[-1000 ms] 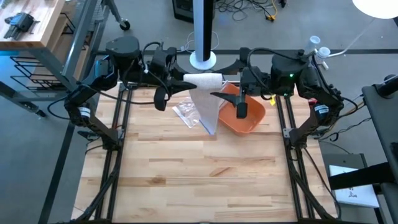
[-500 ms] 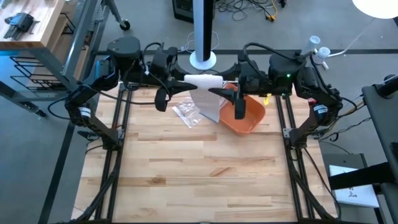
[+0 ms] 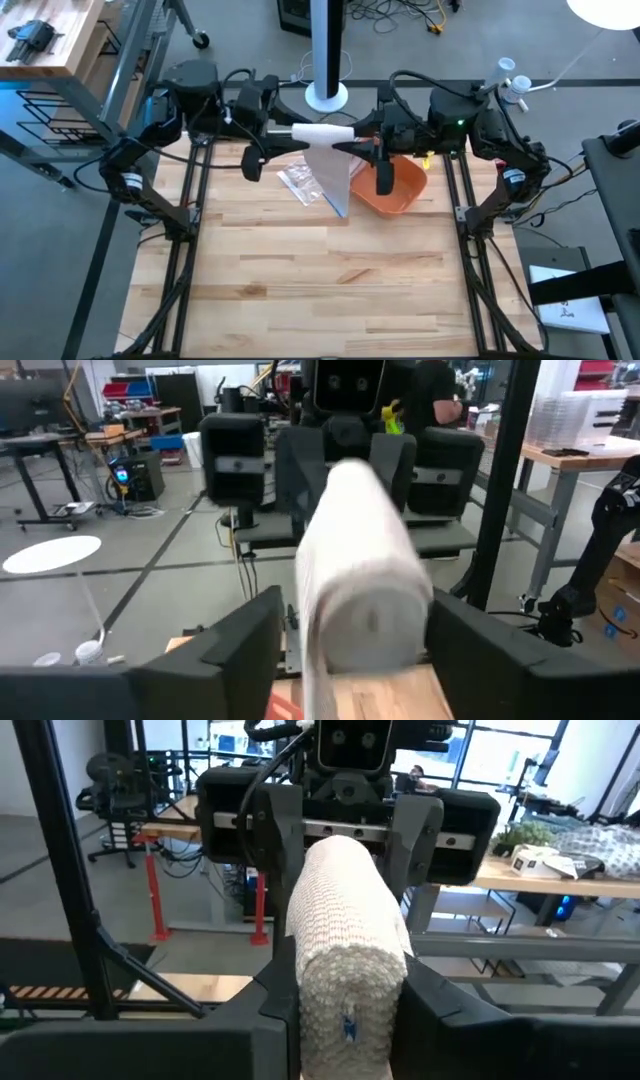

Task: Roll bandage
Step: Roll the brown bandage

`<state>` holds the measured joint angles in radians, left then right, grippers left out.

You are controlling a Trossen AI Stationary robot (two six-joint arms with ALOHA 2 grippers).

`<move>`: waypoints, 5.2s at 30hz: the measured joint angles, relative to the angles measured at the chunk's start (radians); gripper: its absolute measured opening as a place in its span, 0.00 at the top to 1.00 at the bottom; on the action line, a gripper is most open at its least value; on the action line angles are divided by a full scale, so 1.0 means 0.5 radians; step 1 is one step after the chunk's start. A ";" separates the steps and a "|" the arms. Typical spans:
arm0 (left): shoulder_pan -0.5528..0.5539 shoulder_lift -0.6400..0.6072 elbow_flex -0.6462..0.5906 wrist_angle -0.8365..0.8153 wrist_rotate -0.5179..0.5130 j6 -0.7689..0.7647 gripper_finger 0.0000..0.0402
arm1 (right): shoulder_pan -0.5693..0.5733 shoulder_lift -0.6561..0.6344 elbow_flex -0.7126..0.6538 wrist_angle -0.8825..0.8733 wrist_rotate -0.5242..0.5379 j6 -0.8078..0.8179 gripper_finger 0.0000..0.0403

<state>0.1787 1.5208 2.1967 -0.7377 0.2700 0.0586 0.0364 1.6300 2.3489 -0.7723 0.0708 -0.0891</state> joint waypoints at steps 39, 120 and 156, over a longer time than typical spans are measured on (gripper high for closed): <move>0.002 0.268 -0.002 0.045 -0.034 0.005 0.92 | 0.001 -0.159 0.004 0.228 0.000 -0.032 0.79; -0.214 0.245 0.014 -0.325 0.004 0.109 0.83 | -0.008 -0.200 0.004 0.553 0.328 -0.630 0.79; -0.214 -0.022 0.068 0.064 -0.447 0.127 0.28 | 0.009 -0.139 0.004 0.512 0.067 -0.652 0.79</move>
<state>0.0719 1.5097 2.2307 -0.7058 0.0463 0.1222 0.0408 1.5604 2.3508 -0.5162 0.1041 -0.4149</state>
